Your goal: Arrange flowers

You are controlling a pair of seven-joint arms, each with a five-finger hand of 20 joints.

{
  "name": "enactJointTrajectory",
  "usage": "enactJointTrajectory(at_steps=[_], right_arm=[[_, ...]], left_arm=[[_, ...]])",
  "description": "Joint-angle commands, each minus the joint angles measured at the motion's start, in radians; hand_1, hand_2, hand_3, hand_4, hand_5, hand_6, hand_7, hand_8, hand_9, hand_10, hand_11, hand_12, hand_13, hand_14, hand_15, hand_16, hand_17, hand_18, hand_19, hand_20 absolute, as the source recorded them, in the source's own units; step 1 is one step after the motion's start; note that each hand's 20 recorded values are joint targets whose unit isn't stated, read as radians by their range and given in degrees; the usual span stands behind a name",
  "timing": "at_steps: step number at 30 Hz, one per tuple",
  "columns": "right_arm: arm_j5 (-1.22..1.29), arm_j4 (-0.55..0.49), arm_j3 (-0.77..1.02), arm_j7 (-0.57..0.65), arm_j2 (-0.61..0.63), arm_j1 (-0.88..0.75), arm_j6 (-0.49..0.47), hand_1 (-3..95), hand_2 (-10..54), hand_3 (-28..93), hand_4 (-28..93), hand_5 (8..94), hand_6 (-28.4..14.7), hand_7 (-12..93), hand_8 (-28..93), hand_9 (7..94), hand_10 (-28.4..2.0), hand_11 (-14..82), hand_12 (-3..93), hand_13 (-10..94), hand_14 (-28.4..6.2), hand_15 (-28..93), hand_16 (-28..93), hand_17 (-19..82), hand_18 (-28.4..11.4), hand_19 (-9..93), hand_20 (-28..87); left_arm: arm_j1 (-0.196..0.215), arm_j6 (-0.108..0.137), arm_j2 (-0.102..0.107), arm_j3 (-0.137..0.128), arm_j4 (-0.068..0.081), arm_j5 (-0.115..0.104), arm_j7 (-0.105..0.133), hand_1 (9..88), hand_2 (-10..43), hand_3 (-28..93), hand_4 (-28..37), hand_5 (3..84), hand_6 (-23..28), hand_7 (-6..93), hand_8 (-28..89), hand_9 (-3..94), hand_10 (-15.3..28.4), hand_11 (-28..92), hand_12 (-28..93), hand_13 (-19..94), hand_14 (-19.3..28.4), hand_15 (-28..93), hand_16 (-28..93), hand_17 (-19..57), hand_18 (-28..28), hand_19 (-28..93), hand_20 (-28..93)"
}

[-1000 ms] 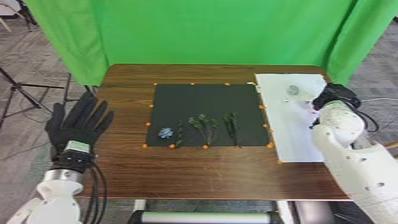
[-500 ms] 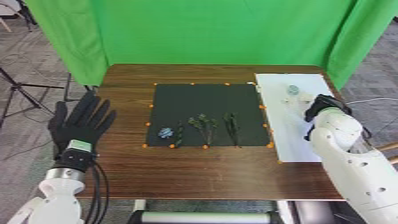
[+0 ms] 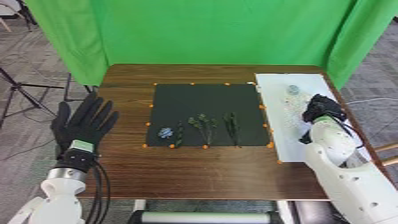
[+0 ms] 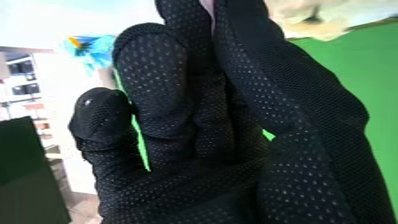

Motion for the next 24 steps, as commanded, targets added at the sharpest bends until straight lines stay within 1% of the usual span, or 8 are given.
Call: enactJointTrajectory(at_steps=[1,4,9,11,14,17,22,24], right_arm=[[-0.197,-0.217,-0.021,-0.203,0.027,-0.070,0.064,63.0,-9.5,68,-28,79.4,0.7,29,6,91.2,-7.8,8.6,40.4,78,-4.7,52,40,44,-20.7,93,36],[-0.172,-0.255,-0.055,-0.279,-0.005,-0.032,0.109,62.8,-9.5,69,-28,79.3,0.8,30,6,91.0,-7.8,8.4,40.5,78,-4.2,52,41,44,-20.2,93,36],[-0.120,-0.199,-0.158,-0.415,-0.129,0.114,0.111,62.4,-9.5,69,-28,78.2,1.1,31,7,90.3,-7.6,8.6,41.2,77,-3.9,52,42,43,-19.4,93,37],[-0.095,-0.177,-0.212,-0.431,-0.165,0.161,0.114,62.1,-9.5,69,-28,77.8,1.2,31,7,90.1,-7.6,8.6,41.2,76,-3.7,52,42,43,-19.0,93,37],[-0.090,-0.137,-0.291,-0.470,-0.223,0.213,0.086,61.9,-9.5,69,-28,77.4,1.3,32,6,89.8,-7.5,8.7,41.3,76,-3.7,52,42,43,-19.0,93,37],[-0.116,-0.080,-0.370,-0.506,-0.270,0.245,0.066,61.8,-9.5,69,-28,77.2,1.4,32,6,89.7,-7.5,8.8,41.1,76,-3.8,53,42,43,-19.0,93,37],[-0.179,0.024,-0.431,-0.485,-0.352,0.258,0.060,61.6,-9.5,70,-28,77.1,1.4,33,6,89.6,-7.6,8.9,41.1,76,-4.0,53,42,43,-19.1,93,37],[-0.189,0.049,-0.438,-0.473,-0.374,0.257,0.049,61.6,-9.5,70,-28,76.9,1.4,33,5,89.3,-7.5,8.9,41.1,76,-4.0,53,43,43,-19.2,93,38]], left_arm=[[0.011,-0.007,-0.005,-0.010,-0.001,0.009,-0.004,27.6,7.8,72,-28.3,35.9,6.0,12.5,-10,29.0,11.4,17,7,21,12.3,29,-8,-5.9,13.5,33,10],[0.031,-0.007,-0.008,-0.022,-0.005,0.011,-0.002,27.6,7.9,72,-28.3,35.8,6.0,12.3,-9,29.0,11.3,17,7,20,11.8,28,-8,-5.8,13.5,33,10],[0.050,0.003,-0.009,-0.025,-0.009,0.002,0.001,27.4,8.0,72,-28.3,35.9,5.9,12.1,-9,28.9,11.3,16,7,19,10.6,26,-8,-5.6,13.0,32,10],[0.034,-0.006,-0.003,-0.012,-0.003,0.011,-0.014,27.3,8.1,72,-28.3,35.9,6.0,12.0,-9,28.9,11.3,16,7,19,10.3,26,-8,-5.5,12.9,32,10],[0.020,-0.006,0.014,0.008,0.002,0.002,-0.005,27.3,8.2,72,-28.3,35.9,5.9,12.0,-9,28.7,11.3,16,7,19,10.2,25,-8,-5.5,12.8,32,10],[-0.002,-0.004,-0.003,0.020,0.010,0.010,-0.027,27.3,8.3,72,-28.3,35.8,5.9,12.0,-9,28.6,11.3,16,7,19,10.1,25,-8,-5.5,12.8,32,10],[-0.059,0.000,0.018,0.073,0.030,0.004,-0.041,27.3,8.3,72,-28.3,35.8,5.9,12.2,-9,28.6,11.3,16,7,19,10.2,25,-8,-5.5,12.8,32,10],[-0.094,-0.002,0.019,0.097,0.043,0.005,-0.061,27.3,8.3,72,-28.3,35.8,5.9,12.1,-9,28.6,11.3,16,7,19,10.2,25,-8,-5.6,12.8,32,10]])
